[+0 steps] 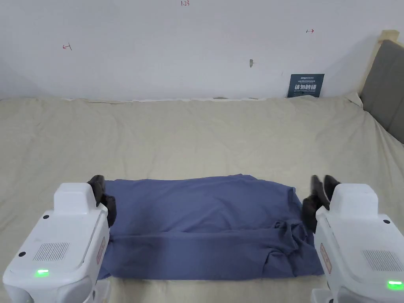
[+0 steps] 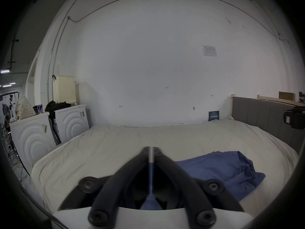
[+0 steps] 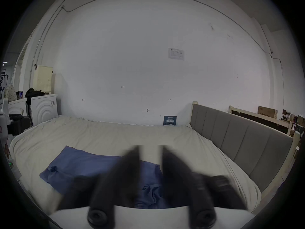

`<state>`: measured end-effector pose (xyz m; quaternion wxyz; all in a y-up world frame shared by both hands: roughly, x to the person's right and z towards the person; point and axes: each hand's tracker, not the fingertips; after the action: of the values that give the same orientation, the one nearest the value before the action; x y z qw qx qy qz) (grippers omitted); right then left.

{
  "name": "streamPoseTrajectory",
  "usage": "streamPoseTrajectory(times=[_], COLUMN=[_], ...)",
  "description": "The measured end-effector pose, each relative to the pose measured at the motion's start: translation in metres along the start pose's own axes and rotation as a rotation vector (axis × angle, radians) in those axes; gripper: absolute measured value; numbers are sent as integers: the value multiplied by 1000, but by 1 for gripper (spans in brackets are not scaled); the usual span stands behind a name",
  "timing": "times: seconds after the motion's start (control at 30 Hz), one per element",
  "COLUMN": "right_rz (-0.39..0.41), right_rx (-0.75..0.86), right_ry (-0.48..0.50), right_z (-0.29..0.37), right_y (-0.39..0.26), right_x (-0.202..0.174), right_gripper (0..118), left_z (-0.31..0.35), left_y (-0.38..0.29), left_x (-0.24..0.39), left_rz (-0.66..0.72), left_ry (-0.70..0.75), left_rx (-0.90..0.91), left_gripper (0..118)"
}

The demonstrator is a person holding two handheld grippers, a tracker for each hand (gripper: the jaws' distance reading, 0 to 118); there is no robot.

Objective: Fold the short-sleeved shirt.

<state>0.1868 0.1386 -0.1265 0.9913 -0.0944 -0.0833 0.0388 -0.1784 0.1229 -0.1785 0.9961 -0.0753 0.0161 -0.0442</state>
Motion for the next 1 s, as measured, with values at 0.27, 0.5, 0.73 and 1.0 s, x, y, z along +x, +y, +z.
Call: streamPoseTrajectory(times=[0.27,0.5,0.73,1.0], right_rz=[-18,-26,-18,-27], right_rx=[-28,-86,-153,-233], right_ry=[16,12,2,-10], right_z=[-4,-17,-32,-51], right_y=[-7,-20,-38,-56], right_x=[4,9,12,15], right_gripper=[1,1,1,1], left_z=[-14,-57,-108,-130], left_y=[-13,-50,-113,-160], left_x=[-12,-47,-82,-99], left_rz=[40,90,106,205], left_ry=[-16,-25,5,55], left_rx=[-196,-488,-774,-891], left_gripper=[0,0,0,103])
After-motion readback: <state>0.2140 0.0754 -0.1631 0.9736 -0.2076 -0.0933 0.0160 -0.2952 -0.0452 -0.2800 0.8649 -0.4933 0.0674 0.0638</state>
